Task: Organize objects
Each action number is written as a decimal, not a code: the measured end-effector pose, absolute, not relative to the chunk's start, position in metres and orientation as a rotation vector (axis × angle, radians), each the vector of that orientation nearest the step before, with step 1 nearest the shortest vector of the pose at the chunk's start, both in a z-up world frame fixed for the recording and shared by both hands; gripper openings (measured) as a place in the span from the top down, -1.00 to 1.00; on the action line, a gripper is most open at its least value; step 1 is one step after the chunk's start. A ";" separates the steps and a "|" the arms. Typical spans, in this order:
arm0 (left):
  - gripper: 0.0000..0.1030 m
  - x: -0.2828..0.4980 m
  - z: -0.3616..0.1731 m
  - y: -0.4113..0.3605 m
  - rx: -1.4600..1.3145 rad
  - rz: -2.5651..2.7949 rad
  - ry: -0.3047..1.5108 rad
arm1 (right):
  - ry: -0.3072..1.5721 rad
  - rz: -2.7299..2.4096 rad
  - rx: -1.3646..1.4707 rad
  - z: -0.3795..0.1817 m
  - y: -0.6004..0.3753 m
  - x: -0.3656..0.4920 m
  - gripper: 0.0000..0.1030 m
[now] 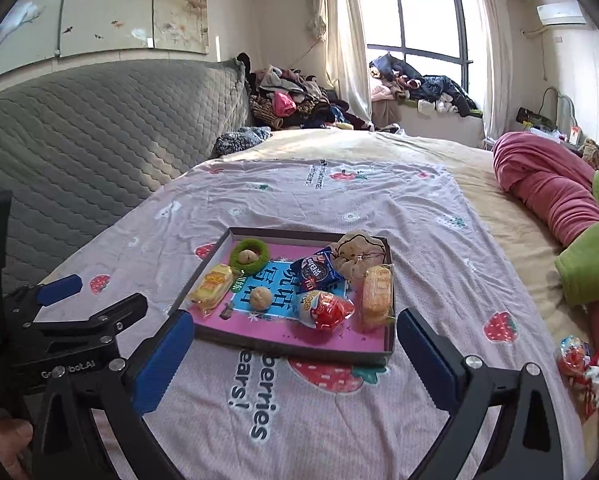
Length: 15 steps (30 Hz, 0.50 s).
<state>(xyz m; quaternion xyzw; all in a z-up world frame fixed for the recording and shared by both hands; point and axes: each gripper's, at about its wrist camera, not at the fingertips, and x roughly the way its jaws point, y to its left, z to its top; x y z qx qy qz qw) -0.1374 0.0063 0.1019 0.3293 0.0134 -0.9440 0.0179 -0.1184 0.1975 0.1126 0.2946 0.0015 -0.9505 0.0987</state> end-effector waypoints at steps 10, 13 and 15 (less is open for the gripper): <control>-1.00 -0.083 0.120 0.005 1.007 -2.943 0.072 | 0.046 -2.833 0.835 0.131 0.197 -0.074 -0.99; -1.00 -0.069 0.129 0.004 0.987 -2.954 0.080 | 0.070 -2.848 0.816 0.141 0.195 -0.064 -0.99; -1.00 -0.060 0.135 0.003 0.976 -2.963 0.095 | 0.078 -2.852 0.807 0.148 0.195 -0.057 -0.99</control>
